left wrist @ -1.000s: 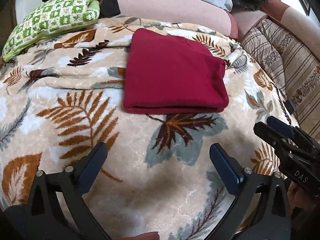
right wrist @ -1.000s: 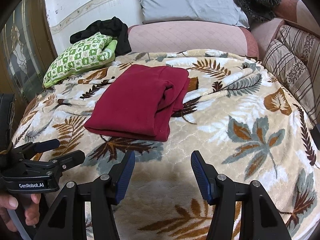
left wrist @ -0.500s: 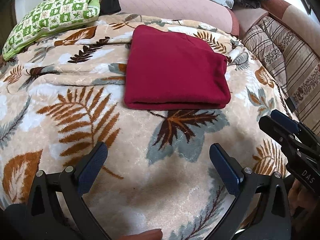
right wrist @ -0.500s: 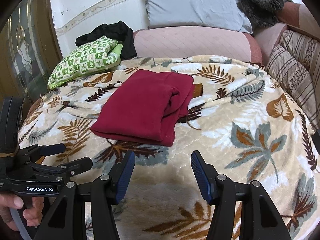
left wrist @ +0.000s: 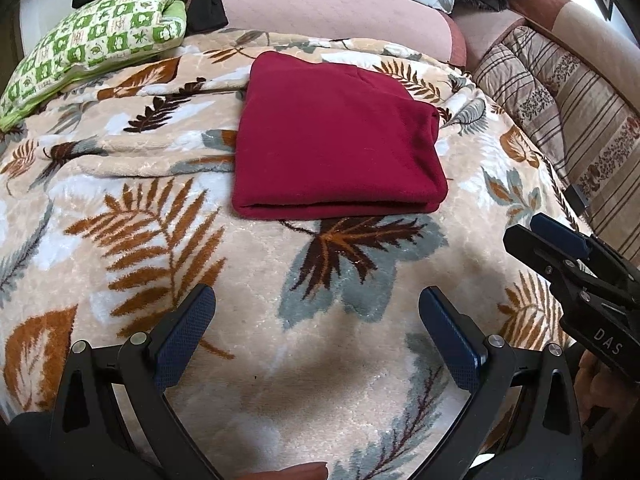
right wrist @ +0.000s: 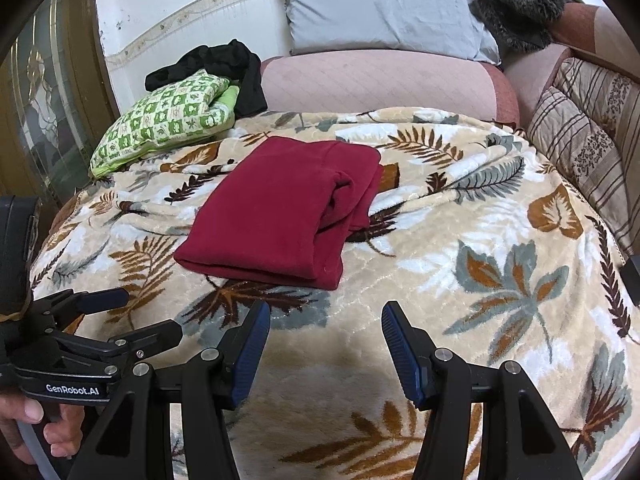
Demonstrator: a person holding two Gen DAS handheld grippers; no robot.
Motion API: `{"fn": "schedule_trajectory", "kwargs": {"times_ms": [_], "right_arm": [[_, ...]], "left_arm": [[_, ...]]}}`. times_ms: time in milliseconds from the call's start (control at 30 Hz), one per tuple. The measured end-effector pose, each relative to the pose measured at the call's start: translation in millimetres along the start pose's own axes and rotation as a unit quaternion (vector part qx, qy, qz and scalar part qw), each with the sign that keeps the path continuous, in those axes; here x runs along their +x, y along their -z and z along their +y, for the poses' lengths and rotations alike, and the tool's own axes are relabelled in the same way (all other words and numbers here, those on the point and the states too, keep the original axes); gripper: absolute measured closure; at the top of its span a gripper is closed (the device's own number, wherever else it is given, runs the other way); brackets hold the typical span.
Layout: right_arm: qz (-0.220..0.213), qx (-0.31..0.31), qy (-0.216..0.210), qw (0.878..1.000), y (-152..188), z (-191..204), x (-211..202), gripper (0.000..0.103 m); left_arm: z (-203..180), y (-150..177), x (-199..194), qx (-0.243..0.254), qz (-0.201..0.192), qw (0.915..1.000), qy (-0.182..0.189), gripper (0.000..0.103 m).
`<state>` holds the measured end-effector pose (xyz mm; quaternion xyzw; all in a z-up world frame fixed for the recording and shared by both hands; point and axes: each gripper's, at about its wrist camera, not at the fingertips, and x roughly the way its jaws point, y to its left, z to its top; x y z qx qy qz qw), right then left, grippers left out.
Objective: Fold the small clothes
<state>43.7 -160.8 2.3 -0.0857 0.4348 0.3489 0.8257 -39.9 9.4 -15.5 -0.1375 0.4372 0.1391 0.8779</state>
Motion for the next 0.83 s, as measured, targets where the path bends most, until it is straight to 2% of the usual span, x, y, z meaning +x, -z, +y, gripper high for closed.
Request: {"fn": "schedule_trajectory", "kwargs": {"times_ms": [133, 533, 667, 833], "right_arm": [[0.005, 0.004, 0.002, 1.0, 0.6, -2.5, 2.0, 0.044], [0.004, 0.002, 0.0, 1.0, 0.4, -0.9, 2.1, 0.043], [0.003, 0.001, 0.0, 1.0, 0.4, -0.9, 2.2, 0.043], [0.003, 0.001, 0.001, 1.0, 0.6, -0.8, 2.2, 0.043]], "left_arm": [[-0.2, -0.1, 1.4, 0.001, 0.002, 1.0, -0.002, 0.001], [-1.2, 1.8, 2.8, 0.001, 0.004, 1.0, 0.008, 0.001], [0.1, 2.6, 0.9, -0.005, -0.003, 0.9997, 0.022, 0.001], [-2.3, 2.7, 0.6, 0.004, -0.007, 0.9999, 0.015, 0.001]]}}
